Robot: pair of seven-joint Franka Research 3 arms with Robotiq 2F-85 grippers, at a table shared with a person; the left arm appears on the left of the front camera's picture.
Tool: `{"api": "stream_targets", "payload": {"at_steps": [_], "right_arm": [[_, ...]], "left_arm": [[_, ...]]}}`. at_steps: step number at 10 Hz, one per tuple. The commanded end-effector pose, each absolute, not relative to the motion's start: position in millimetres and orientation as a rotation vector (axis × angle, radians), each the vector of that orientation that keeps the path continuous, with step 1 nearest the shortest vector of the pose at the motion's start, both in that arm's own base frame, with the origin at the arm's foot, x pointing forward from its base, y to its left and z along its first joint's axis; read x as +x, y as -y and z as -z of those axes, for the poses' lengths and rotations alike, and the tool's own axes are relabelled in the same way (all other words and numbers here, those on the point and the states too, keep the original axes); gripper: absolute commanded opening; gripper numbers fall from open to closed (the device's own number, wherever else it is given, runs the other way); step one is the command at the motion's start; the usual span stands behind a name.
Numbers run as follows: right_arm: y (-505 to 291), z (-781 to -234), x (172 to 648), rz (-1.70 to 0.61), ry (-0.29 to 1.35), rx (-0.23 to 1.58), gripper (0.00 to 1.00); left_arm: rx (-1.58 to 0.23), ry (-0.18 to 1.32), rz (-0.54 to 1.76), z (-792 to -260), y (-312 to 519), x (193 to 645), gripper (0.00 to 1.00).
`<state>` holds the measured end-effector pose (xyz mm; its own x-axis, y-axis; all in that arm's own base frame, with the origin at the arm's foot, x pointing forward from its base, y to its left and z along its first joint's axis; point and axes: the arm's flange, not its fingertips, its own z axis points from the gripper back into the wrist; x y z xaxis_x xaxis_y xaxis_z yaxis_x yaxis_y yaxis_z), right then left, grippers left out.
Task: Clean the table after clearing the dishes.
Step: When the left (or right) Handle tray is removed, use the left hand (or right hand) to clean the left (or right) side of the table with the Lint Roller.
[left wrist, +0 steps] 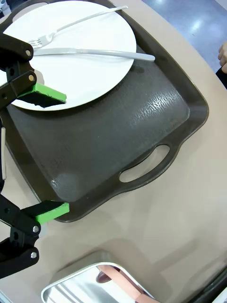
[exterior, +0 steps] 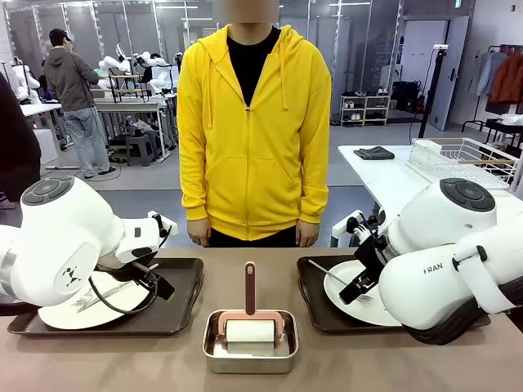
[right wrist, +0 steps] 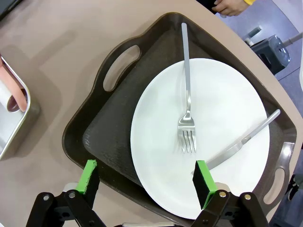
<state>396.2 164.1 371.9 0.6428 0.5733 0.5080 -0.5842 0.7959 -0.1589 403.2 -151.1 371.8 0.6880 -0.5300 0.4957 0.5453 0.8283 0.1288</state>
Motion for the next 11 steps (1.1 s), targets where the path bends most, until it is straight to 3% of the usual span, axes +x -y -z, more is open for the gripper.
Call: {"api": "stream_targets", "payload": {"at_steps": [1, 6, 8, 11], "right_arm": [[-164.7, -371.9, 396.0, -0.659, 0.572, 0.021, 1.00], [-164.1, -371.9, 396.2, -0.659, 0.572, 0.020, 1.00], [-154.7, -391.5, 409.2, -0.660, 0.530, 0.156, 1.00], [-130.5, -402.1, 425.3, -0.561, 0.462, 0.432, 1.00]], "left_arm": [[-0.030, 0.545, 0.601, -371.8, 151.0, 403.3, 1.00], [-0.030, 0.545, 0.602, -371.8, 151.1, 403.2, 1.00], [-0.170, 0.546, 0.572, -388.2, 137.9, 408.2, 1.00], [-0.545, 0.501, 0.569, -407.4, 101.7, 404.4, 1.00]]}}
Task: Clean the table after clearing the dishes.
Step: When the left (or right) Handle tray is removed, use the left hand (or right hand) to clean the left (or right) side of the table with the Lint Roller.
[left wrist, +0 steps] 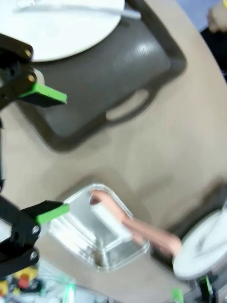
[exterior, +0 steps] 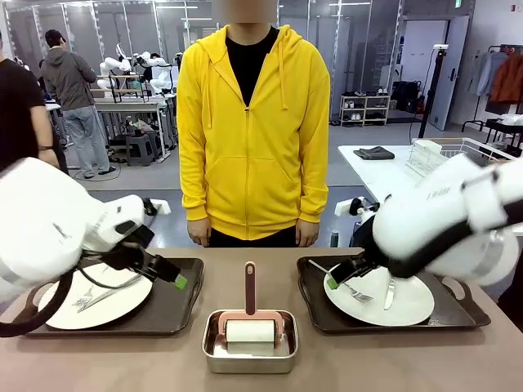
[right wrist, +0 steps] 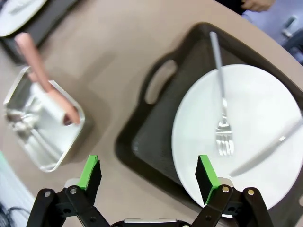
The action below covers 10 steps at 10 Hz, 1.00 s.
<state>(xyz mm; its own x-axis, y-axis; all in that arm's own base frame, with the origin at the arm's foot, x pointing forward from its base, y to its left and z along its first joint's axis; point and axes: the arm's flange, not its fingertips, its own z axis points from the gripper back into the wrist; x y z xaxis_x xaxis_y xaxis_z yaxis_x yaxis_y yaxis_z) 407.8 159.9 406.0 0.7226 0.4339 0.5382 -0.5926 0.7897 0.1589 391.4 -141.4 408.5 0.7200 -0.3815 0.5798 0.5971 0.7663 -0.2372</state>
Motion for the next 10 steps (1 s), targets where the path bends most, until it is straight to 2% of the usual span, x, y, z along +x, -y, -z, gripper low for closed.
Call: {"api": "stream_targets", "payload": {"at_steps": [1, 3, 5, 8, 10], "right_arm": [[-122.9, -404.3, 430.6, -0.531, 0.424, 0.569, 1.00], [-107.2, -411.0, 439.5, -0.469, 0.350, 0.917, 1.00], [-79.9, -417.2, 446.2, -0.324, 0.331, 1.148, 1.00], [-2.7, -434.5, 426.8, -0.141, 0.435, 1.212, 1.00], [72.2, -445.3, 398.1, -0.001, 0.479, 1.193, 1.00]], "left_arm": [[-0.658, 0.474, 0.572, -412.1, 87.6, 406.0, 1.00], [-0.956, 0.451, 0.559, -415.2, 58.4, 416.9, 1.00], [-1.147, 0.505, 0.484, -416.5, 28.8, 422.9, 1.00], [-1.200, 0.561, 0.270, -430.7, -37.5, 401.3, 1.00], [-1.177, 0.671, 0.187, -446.2, -107.0, 360.0, 1.00]]}}
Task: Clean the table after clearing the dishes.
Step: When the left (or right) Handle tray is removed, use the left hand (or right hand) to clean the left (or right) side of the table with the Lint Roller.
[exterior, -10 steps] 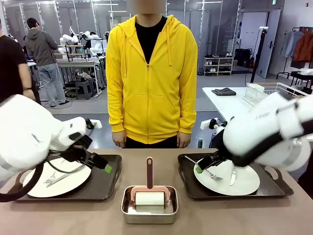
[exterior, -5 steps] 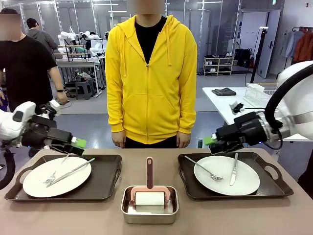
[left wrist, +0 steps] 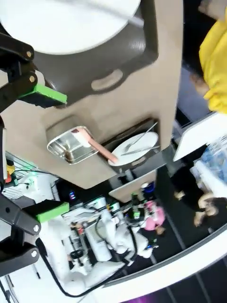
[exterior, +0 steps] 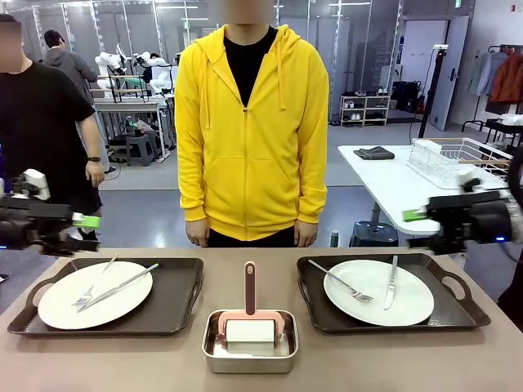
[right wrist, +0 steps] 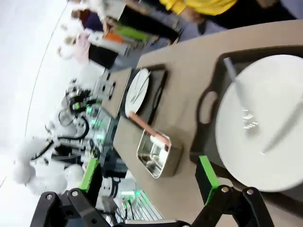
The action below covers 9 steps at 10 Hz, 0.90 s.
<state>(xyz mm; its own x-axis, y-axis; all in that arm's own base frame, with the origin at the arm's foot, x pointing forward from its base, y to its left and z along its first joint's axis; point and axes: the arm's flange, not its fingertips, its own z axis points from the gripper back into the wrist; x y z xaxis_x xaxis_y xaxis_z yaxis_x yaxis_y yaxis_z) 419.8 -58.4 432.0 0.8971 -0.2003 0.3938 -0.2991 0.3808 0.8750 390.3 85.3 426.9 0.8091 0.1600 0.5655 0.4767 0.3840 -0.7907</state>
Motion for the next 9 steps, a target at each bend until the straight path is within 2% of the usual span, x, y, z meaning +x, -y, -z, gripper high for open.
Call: {"api": "stream_targets", "payload": {"at_steps": [1, 3, 5, 7, 9], "right_arm": [[104.7, -449.2, 381.5, 0.077, 0.541, 1.186, 1.00], [152.3, -454.4, 346.8, 0.196, 0.623, 1.184, 1.00], [177.7, -462.2, 318.2, 0.269, 0.644, 1.137, 1.00], [195.1, -474.6, 295.5, 0.329, 0.701, 1.103, 1.00], [191.8, -484.9, 297.3, 0.312, 0.701, 1.047, 1.00]], "left_arm": [[-1.156, 0.730, 0.108, -451.7, -142.0, 336.2, 1.00], [-1.127, 0.863, -0.071, -454.8, -204.2, 285.7, 1.00], [-1.071, 0.902, -0.192, -454.5, -243.3, 243.4, 1.00], [-1.054, 0.938, -0.223, -455.7, -253.3, 229.2, 1.00], [-1.028, 0.890, -0.229, -458.6, -254.8, 242.4, 1.00]]}}
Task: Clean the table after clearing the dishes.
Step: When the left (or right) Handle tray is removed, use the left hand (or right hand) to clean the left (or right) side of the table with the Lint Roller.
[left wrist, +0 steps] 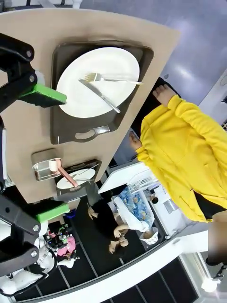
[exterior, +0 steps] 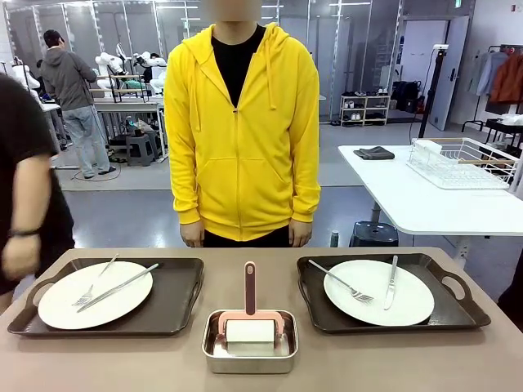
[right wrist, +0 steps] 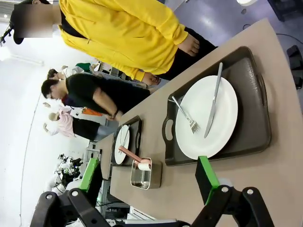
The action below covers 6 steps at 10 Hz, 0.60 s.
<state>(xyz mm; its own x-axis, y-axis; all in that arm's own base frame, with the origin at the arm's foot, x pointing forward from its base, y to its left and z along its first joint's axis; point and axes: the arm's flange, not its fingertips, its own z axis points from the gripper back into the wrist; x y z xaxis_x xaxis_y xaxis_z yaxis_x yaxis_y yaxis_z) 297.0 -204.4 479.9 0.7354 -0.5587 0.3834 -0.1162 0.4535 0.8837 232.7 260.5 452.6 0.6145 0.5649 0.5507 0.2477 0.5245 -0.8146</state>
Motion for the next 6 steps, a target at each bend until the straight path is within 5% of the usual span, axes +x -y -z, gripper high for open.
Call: {"api": "stream_targets", "payload": {"at_steps": [1, 6], "right_arm": [[204.8, -472.9, 300.2, 0.308, 0.714, 1.103, 1.00], [204.8, -472.9, 300.2, 0.308, 0.714, 1.103, 1.00]], "left_arm": [[-1.037, 0.945, -0.231, -452.0, -264.5, 228.0, 1.00], [-1.037, 0.945, -0.231, -452.0, -264.5, 228.0, 1.00]]}}
